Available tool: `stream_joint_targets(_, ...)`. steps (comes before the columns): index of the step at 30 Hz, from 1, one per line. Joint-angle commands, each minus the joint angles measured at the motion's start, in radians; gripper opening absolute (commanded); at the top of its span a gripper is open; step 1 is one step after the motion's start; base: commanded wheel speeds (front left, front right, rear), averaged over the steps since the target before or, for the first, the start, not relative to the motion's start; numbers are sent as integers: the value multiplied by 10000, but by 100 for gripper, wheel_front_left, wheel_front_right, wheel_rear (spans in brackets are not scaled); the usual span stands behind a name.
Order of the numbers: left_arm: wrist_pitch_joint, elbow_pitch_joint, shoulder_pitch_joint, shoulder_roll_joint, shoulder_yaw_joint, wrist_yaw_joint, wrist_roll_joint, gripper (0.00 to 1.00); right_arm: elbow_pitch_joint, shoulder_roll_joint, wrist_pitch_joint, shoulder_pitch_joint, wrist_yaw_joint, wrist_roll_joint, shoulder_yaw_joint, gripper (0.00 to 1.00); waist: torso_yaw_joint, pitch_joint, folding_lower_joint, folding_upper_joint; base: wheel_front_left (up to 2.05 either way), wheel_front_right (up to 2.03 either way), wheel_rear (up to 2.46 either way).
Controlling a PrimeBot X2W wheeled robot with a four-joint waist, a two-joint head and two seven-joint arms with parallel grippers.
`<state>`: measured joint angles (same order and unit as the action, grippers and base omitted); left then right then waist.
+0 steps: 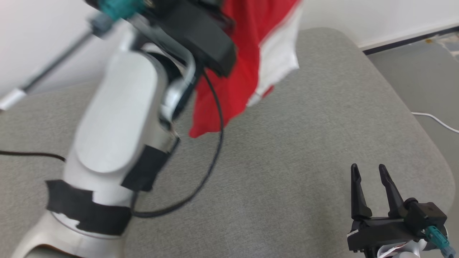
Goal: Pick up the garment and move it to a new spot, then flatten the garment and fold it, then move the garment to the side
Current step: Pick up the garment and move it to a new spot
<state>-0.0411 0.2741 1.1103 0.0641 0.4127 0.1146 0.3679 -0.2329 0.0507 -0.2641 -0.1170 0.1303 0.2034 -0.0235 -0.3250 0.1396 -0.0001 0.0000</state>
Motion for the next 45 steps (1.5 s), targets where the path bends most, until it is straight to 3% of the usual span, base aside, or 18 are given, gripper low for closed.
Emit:
stream_joint_targets(1,154,115,-348,-56,302,-96,273,0,32,-8,-6,77,9,36,-80,100,-253,45,1,0,0,0,0)
stream_joint_targets(12,839,750,-1966,-60,1043,-586,1004,0,86,-7,-6,-119,9,-116,-165,100,217,493,1,0,0,0,0)
stream_joint_targets(25,1717,2249,-4355,2356,163,-713,1212,0,145,-5,-6,-381,9,-422,8,100,635,805,1,0,0,0,0)
stream_joint_targets(32,2097,2712,-5474,3043,-476,-1004,1645,0,90,-6,-6,-231,9,-504,75,100,668,689,1,0,0,0,0)
stream_joint_targets(33,2125,2762,-5629,3084,-494,-1057,1658,30,72,-6,-6,-215,9,-532,86,100,693,650,1,0,0,0,0)
stream_joint_targets(34,2211,2817,-5758,3094,-496,-1065,1659,92,61,-6,-6,-191,9,-571,82,100,734,590,1,0,0,0,0)
stream_joint_targets(35,2281,2864,-5867,3083,-522,-1108,1703,100,55,-4,-6,-165,7,-599,87,100,777,533,1,0,0,0,0)
stream_joint_targets(45,3061,1626,-6798,2735,-1490,-1526,1562,100,148,-6,-6,272,9,-843,-117,100,1641,-535,1,0,0,0,0)
